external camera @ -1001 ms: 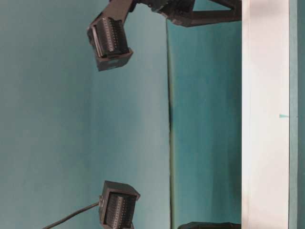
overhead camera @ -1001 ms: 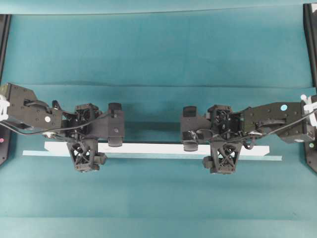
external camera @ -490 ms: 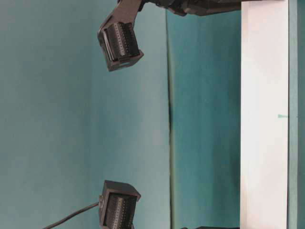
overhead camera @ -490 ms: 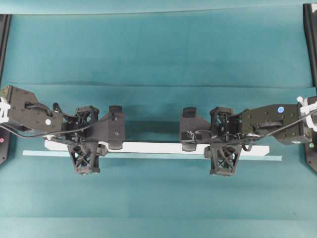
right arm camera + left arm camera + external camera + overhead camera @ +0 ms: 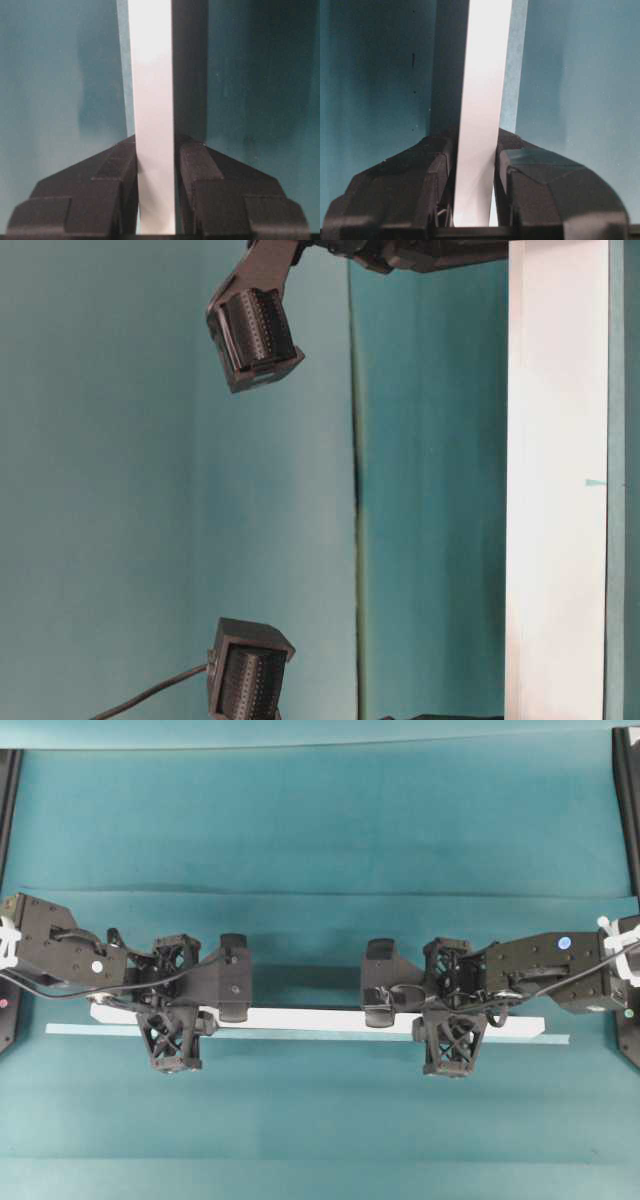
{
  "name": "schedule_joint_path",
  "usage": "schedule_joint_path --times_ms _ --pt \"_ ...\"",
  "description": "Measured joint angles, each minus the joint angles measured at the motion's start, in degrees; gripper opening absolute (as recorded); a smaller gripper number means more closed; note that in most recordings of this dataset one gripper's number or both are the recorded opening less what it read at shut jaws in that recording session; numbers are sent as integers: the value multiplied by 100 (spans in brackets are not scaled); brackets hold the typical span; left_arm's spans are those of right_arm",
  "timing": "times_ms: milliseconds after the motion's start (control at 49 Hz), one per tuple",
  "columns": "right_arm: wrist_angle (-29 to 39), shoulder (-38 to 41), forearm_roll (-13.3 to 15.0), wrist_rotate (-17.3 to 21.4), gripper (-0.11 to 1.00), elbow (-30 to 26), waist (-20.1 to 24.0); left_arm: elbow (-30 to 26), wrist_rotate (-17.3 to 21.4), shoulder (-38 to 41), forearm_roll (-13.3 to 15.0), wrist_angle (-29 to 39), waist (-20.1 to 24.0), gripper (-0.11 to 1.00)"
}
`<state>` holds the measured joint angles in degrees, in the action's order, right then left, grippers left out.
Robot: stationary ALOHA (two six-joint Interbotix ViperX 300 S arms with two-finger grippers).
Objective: Lift a wooden board with both hands.
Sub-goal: 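Lift the board with both grippers and move it back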
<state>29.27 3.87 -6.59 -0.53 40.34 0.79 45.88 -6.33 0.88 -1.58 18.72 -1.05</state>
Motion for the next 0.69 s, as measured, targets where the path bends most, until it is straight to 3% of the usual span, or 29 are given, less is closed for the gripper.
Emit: schedule_joint_path --times_ms 347,694 --pt "439 -360 18 0 21 -88 -79 -281 -264 -387 0 809 -18 18" --pt "1767 -967 35 0 21 -765 -220 -677 -281 -1063 9 1925 26 18"
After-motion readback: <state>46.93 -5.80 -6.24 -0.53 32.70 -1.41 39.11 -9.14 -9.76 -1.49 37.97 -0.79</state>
